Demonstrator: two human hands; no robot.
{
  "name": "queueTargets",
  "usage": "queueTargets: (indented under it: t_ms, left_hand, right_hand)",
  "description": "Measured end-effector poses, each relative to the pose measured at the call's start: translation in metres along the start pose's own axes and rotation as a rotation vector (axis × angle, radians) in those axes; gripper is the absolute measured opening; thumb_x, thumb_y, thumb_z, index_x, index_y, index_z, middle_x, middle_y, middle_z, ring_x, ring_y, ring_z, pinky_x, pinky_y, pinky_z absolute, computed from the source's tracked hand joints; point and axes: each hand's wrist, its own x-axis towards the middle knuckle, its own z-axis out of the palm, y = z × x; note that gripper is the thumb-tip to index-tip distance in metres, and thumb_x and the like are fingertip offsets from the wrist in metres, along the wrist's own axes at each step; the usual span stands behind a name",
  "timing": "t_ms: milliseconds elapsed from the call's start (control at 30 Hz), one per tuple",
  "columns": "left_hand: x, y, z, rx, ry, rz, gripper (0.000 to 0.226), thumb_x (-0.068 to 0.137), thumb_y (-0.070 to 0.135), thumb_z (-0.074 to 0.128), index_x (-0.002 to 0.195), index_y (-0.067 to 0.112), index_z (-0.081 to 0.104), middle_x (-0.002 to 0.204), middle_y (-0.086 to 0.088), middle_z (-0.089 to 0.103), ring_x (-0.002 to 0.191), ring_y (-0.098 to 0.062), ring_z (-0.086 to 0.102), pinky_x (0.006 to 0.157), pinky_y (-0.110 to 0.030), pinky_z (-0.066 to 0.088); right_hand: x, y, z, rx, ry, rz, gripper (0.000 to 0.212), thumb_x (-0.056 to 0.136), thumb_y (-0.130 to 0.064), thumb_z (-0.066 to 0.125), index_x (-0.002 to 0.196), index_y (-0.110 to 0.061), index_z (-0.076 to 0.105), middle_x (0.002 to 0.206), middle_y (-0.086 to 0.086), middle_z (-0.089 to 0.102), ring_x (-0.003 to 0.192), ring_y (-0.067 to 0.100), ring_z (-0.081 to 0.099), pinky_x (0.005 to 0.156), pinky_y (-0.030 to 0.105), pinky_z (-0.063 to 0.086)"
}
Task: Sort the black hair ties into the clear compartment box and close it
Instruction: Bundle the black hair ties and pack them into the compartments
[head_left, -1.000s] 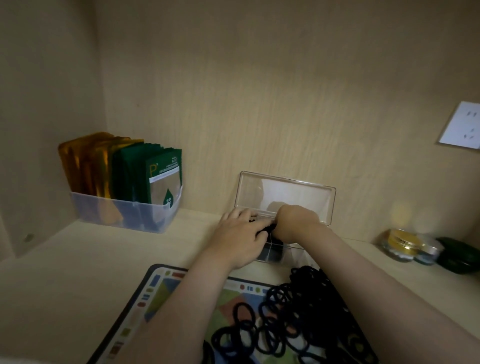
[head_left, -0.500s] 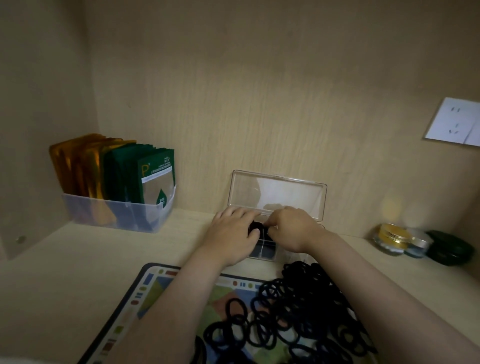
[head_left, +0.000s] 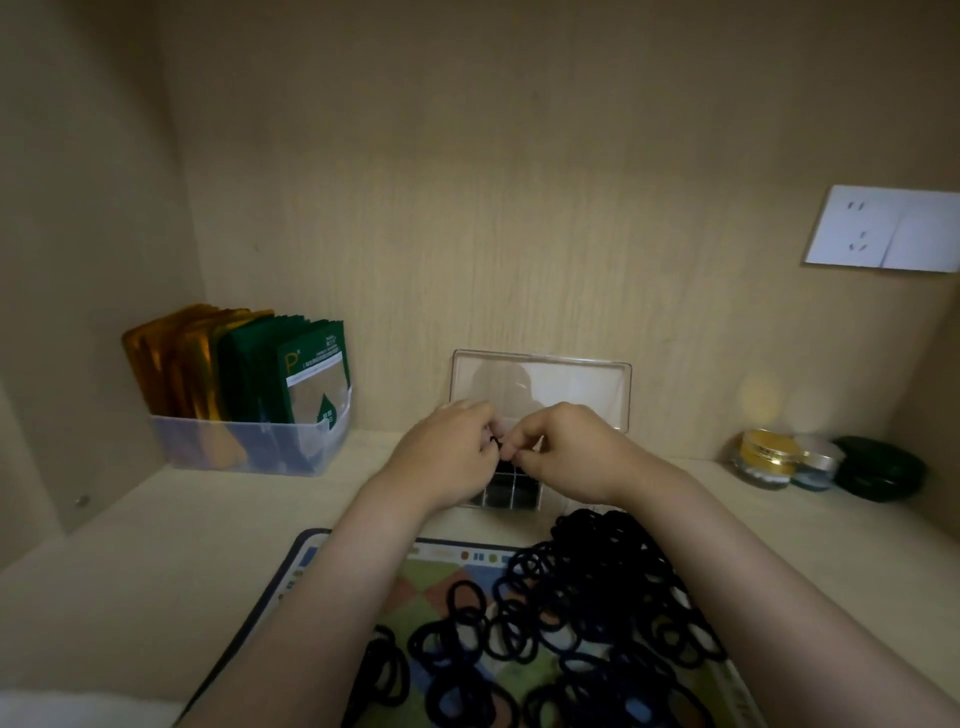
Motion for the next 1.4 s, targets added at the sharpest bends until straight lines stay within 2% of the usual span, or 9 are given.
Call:
queueTargets:
  t_ms: [300, 433, 567, 667, 767, 933, 1067, 1233, 1400]
  left_hand:
    - [-0.058, -0.002, -0.026, -0.023, -0.34, -0.16, 0.015, 0.089, 0.02, 0.052, 0.089, 0.034, 0.058, 0.083, 0.012, 0.055, 0.077, -0.008, 0.054, 0.073, -0.028, 0.046]
    - [-0.087, -0.003, -0.034, -0.056, -0.387, -0.196, 0.017, 0.088, 0.018, 0.054, 0.086, 0.03, 0.066, 0.075, 0.014, 0.056, 0.069, -0.003, 0.052, 0.065, -0.021, 0.041]
    - [-0.106, 0.001, -0.033, -0.091, -0.446, -0.261, 0.015, 0.079, 0.038, 0.072, 0.089, 0.026, 0.072, 0.077, 0.014, 0.064, 0.072, -0.004, 0.058, 0.068, -0.022, 0.047]
    - [-0.112, 0.004, -0.028, -0.005, -0.451, -0.262, 0.028, 0.074, 0.053, 0.075, 0.09, 0.03, 0.071, 0.084, 0.015, 0.065, 0.081, -0.005, 0.062, 0.08, -0.028, 0.052]
    - [-0.114, 0.005, -0.02, 0.056, -0.465, -0.221, 0.016, 0.08, 0.042, 0.073, 0.089, 0.03, 0.069, 0.085, 0.015, 0.064, 0.088, -0.01, 0.064, 0.083, -0.029, 0.054]
    - [-0.113, 0.004, -0.017, 0.047, -0.476, -0.211, 0.005, 0.083, 0.03, 0.07, 0.088, 0.03, 0.068, 0.086, 0.01, 0.065, 0.084, -0.013, 0.062, 0.075, -0.024, 0.049]
    - [-0.111, -0.003, -0.019, -0.027, -0.418, -0.264, 0.005, 0.083, 0.031, 0.068, 0.086, 0.027, 0.067, 0.089, 0.006, 0.067, 0.084, -0.013, 0.064, 0.075, -0.026, 0.05]
    - [-0.113, -0.01, -0.026, -0.194, -0.253, -0.34, 0.01, 0.082, 0.017, 0.065, 0.079, 0.027, 0.065, 0.066, 0.011, 0.06, 0.057, -0.004, 0.053, 0.059, -0.021, 0.041]
    - [-0.124, -0.024, -0.046, -0.228, -0.23, -0.318, 0.024, 0.086, 0.01, 0.062, 0.08, 0.03, 0.073, 0.079, 0.011, 0.073, 0.074, -0.003, 0.066, 0.069, -0.016, 0.051]
  right_hand:
    - [-0.031, -0.026, 0.035, -0.006, -0.242, -0.073, 0.017, 0.087, -0.023, 0.069, 0.1, -0.03, 0.079, 0.086, -0.013, 0.07, 0.068, -0.008, 0.055, 0.065, 0.008, 0.04]
    - [-0.036, -0.035, 0.053, -0.119, -0.287, -0.074, 0.02, 0.082, -0.032, 0.072, 0.101, -0.038, 0.076, 0.086, -0.018, 0.069, 0.077, -0.005, 0.058, 0.079, 0.022, 0.05]
    - [-0.039, -0.039, 0.061, -0.152, -0.247, -0.07, 0.01, 0.082, -0.029, 0.072, 0.09, -0.031, 0.077, 0.089, -0.013, 0.073, 0.087, 0.004, 0.064, 0.081, 0.028, 0.054]
    - [-0.039, -0.035, 0.057, -0.095, -0.153, -0.06, 0.007, 0.087, -0.025, 0.067, 0.088, -0.024, 0.074, 0.088, -0.01, 0.072, 0.077, 0.0, 0.06, 0.074, 0.021, 0.049]
    - [-0.038, -0.03, 0.049, 0.074, -0.081, -0.02, 0.006, 0.089, -0.022, 0.069, 0.088, -0.025, 0.073, 0.083, -0.01, 0.071, 0.071, -0.003, 0.06, 0.065, 0.013, 0.042]
    - [-0.048, -0.034, 0.042, 0.307, -0.33, -0.013, 0.013, 0.091, -0.013, 0.069, 0.097, -0.022, 0.077, 0.079, -0.005, 0.071, 0.054, -0.002, 0.055, 0.06, 0.015, 0.046]
    - [-0.047, -0.038, 0.046, 0.254, -0.286, -0.023, 0.013, 0.09, -0.015, 0.071, 0.098, -0.021, 0.078, 0.075, -0.01, 0.07, 0.054, -0.011, 0.057, 0.057, 0.004, 0.041]
    - [-0.044, -0.041, 0.055, 0.333, -0.285, -0.016, 0.011, 0.088, -0.014, 0.072, 0.09, -0.024, 0.076, 0.075, -0.006, 0.072, 0.061, -0.001, 0.059, 0.062, 0.014, 0.046]
    - [-0.047, -0.048, 0.056, 0.301, -0.421, -0.063, 0.016, 0.086, -0.017, 0.076, 0.101, -0.02, 0.078, 0.086, -0.001, 0.076, 0.067, 0.001, 0.062, 0.07, 0.019, 0.051]
